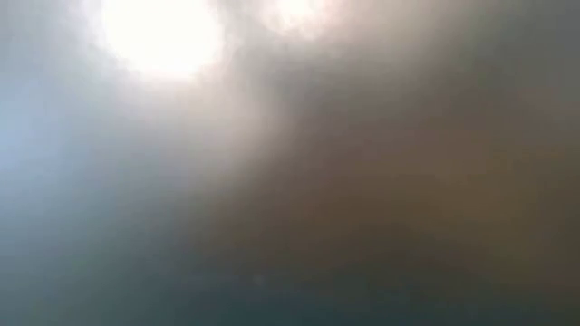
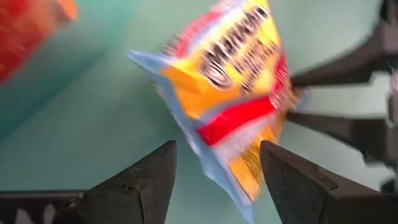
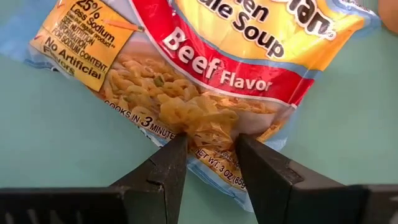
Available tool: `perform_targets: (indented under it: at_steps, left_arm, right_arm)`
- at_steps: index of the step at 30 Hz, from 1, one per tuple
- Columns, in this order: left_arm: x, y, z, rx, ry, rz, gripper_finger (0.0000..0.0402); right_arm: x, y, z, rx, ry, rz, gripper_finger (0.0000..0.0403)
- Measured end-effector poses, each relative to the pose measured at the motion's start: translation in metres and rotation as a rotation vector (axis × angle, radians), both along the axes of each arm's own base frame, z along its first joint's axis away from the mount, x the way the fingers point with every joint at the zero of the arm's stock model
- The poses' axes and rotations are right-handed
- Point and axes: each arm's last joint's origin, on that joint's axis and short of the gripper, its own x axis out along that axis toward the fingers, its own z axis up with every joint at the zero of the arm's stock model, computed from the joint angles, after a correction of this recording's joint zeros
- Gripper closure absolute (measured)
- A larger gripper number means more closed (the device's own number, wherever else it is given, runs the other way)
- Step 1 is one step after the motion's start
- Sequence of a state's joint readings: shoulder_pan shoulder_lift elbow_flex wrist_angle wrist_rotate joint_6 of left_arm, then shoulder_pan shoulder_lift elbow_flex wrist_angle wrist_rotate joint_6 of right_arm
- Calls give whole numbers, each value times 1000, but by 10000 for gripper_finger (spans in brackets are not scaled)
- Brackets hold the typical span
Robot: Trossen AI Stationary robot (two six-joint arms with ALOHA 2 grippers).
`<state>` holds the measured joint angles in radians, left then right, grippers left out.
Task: Sort Maruchan noodles
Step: Put the blue noodle pack into the transparent bin
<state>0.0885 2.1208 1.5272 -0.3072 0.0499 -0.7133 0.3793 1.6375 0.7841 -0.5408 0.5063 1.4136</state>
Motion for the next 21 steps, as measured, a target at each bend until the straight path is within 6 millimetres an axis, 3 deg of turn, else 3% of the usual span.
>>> perform_targets:
  at_steps: [10, 21]
  left_arm:
    - [-5, -3, 10, -28, 12, 81, 189]
    - [-15, -31, 28, -31, 41, 173, 189]
  right_arm:
    - [-2, -1, -2, -52, 93, 174, 264]
    - [-7, -3, -7, -129, 222, 414, 264]
